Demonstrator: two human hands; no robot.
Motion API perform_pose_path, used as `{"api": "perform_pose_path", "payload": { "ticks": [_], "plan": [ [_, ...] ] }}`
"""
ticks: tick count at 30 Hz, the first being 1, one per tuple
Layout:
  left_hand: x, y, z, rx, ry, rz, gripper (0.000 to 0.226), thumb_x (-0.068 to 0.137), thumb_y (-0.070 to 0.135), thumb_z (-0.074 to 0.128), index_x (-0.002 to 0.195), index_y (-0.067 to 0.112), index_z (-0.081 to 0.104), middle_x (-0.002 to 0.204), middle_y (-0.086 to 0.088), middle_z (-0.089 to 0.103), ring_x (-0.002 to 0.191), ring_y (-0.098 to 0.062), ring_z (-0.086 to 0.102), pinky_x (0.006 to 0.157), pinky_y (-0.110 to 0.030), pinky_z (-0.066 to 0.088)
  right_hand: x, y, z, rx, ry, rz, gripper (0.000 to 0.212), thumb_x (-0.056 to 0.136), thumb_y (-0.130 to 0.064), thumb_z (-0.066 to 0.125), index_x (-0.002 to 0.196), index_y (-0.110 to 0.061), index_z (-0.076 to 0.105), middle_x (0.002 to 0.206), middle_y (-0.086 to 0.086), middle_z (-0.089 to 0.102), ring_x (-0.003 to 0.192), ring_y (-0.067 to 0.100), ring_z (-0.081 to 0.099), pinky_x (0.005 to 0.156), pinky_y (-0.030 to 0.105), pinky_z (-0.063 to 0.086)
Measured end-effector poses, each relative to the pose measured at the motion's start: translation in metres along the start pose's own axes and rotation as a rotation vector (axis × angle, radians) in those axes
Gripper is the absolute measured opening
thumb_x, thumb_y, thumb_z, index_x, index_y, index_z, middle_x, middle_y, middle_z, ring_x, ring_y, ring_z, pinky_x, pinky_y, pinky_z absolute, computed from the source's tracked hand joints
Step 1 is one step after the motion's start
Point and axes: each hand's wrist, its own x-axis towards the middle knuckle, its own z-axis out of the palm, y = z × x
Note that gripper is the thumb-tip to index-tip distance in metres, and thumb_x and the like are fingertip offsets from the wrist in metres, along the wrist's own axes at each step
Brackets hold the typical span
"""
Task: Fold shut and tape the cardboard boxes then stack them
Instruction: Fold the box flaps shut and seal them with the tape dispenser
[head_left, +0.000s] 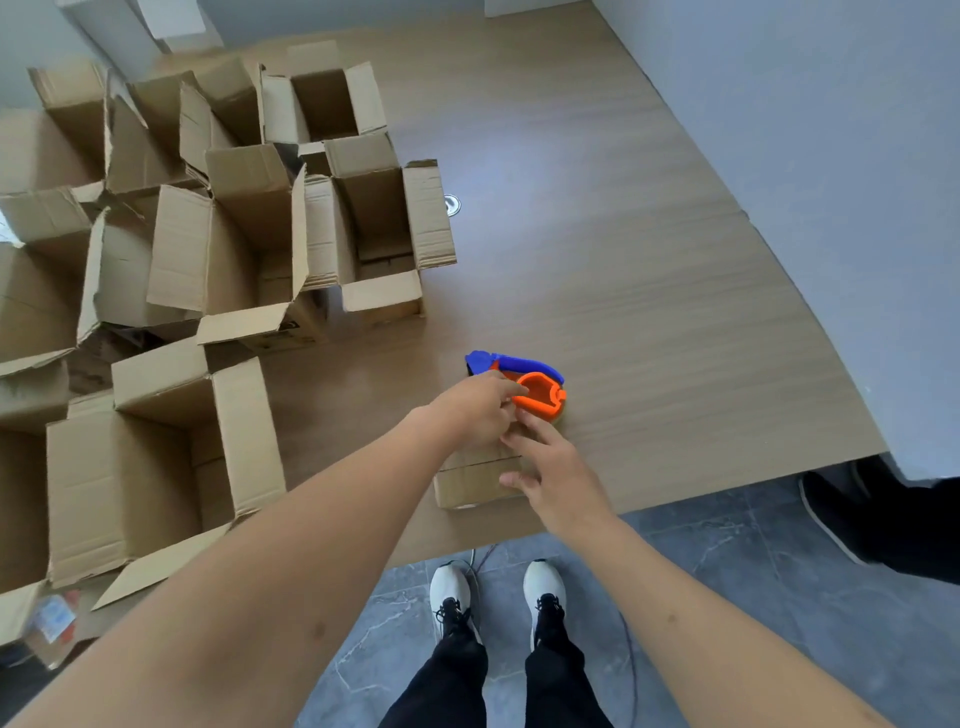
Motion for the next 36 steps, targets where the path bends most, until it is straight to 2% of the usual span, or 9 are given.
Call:
{"api": "perform_pose_path", "payload": {
  "ticks": [4, 9, 13, 17, 21, 24, 29, 33, 36],
  "plan": [
    [0.032, 0.012, 0.01, 0.034, -0.098, -0.067, 0.048, 0.107, 0.029, 0.035, 0.154, 0.038, 0.04, 0.154, -0.006, 0.036, 0.137, -0.029, 0.044, 0.116, -0.043, 0.035, 0.0, 0.007, -0.004, -0.012, 0.008, -0.013, 0.052, 0.086, -0.02, 0.08, 0.134, -0.034, 0.064, 0.153, -0.03, 0.036, 0.131, 0.01, 0.049, 0.086, 0.041, 0.056],
    [0.041, 0.014, 0.004, 0.198, -0.199, -0.187, 0.047, 0.111, 0.029, 0.029, 0.153, 0.012, 0.042, 0.158, -0.014, 0.036, 0.139, -0.035, 0.035, 0.113, -0.046, 0.037, -0.002, 0.022, -0.02, -0.032, -0.008, 0.031, 0.058, 0.089, -0.021, 0.077, 0.142, -0.037, 0.058, 0.161, -0.022, 0.033, 0.141, 0.008, 0.041, 0.099, 0.039, 0.052],
    [0.03, 0.001, -0.007, 0.385, -0.132, -0.147, 0.035, 0.108, 0.028, 0.036, 0.118, 0.008, 0.063, 0.131, -0.008, 0.056, 0.123, -0.029, 0.049, 0.099, -0.046, 0.048, 0.0, 0.028, -0.034, -0.054, -0.026, 0.058, 0.058, 0.091, -0.025, 0.075, 0.144, -0.039, 0.056, 0.163, -0.02, 0.029, 0.144, 0.006, 0.037, 0.105, 0.037, 0.047],
    [0.017, -0.023, -0.016, 0.425, -0.065, -0.265, 0.018, 0.097, 0.024, 0.052, 0.082, 0.015, 0.05, 0.12, -0.001, 0.051, 0.099, -0.027, 0.057, 0.082, -0.044, 0.052, 0.003, 0.03, -0.042, -0.066, -0.04, 0.073, 0.059, 0.092, -0.026, 0.074, 0.146, -0.039, 0.053, 0.164, -0.02, 0.028, 0.146, 0.007, 0.035, 0.107, 0.035, 0.045],
    [0.002, -0.038, -0.014, 0.462, 0.066, -0.386, 0.004, 0.092, 0.021, 0.057, 0.092, 0.016, 0.057, 0.117, -0.005, 0.039, 0.1, -0.029, 0.042, 0.076, -0.039, 0.04, 0.005, 0.031, -0.04, -0.058, -0.029, 0.085, 0.062, 0.091, -0.027, 0.075, 0.146, -0.042, 0.052, 0.163, -0.023, 0.028, 0.148, 0.006, 0.032, 0.109, 0.039, 0.045],
    [0.001, -0.04, -0.001, 0.497, 0.227, -0.395, 0.024, 0.096, 0.031, 0.05, 0.092, 0.016, 0.068, 0.112, -0.01, 0.041, 0.093, -0.028, 0.035, 0.081, -0.035, 0.038, 0.007, 0.031, -0.04, -0.057, -0.018, 0.087, 0.062, 0.091, -0.028, 0.075, 0.146, -0.044, 0.051, 0.163, -0.025, 0.027, 0.148, 0.005, 0.031, 0.108, 0.039, 0.046],
    [0.002, -0.037, 0.019, 0.313, 0.304, -0.501, 0.04, 0.097, 0.053, 0.06, 0.101, 0.013, 0.066, 0.111, -0.011, 0.053, 0.107, -0.03, 0.049, 0.086, -0.038, 0.043, 0.01, 0.031, -0.039, -0.056, -0.013, 0.086, 0.061, 0.091, -0.028, 0.075, 0.146, -0.044, 0.052, 0.163, -0.024, 0.027, 0.148, 0.003, 0.032, 0.108, 0.038, 0.046],
    [-0.006, -0.044, 0.03, 0.285, 0.387, -0.521, 0.023, 0.094, 0.031, 0.07, 0.107, 0.014, 0.063, 0.114, -0.012, 0.053, 0.108, -0.032, 0.048, 0.081, -0.035, 0.04, 0.01, 0.032, -0.038, -0.045, 0.004, 0.082, 0.061, 0.09, -0.028, 0.075, 0.145, -0.043, 0.053, 0.162, -0.025, 0.028, 0.146, 0.002, 0.034, 0.107, 0.037, 0.046],
    [-0.019, -0.051, 0.039, 0.273, 0.478, -0.579, 0.042, 0.086, 0.02, 0.077, 0.117, 0.012, 0.05, 0.117, -0.015, 0.047, 0.106, -0.034, 0.049, 0.082, -0.037, 0.042, 0.01, 0.033, -0.037, -0.033, 0.013, 0.073, 0.06, 0.09, -0.026, 0.076, 0.144, -0.043, 0.055, 0.162, -0.025, 0.03, 0.145, 0.002, 0.035, 0.106, 0.035, 0.046]
  ]
}}
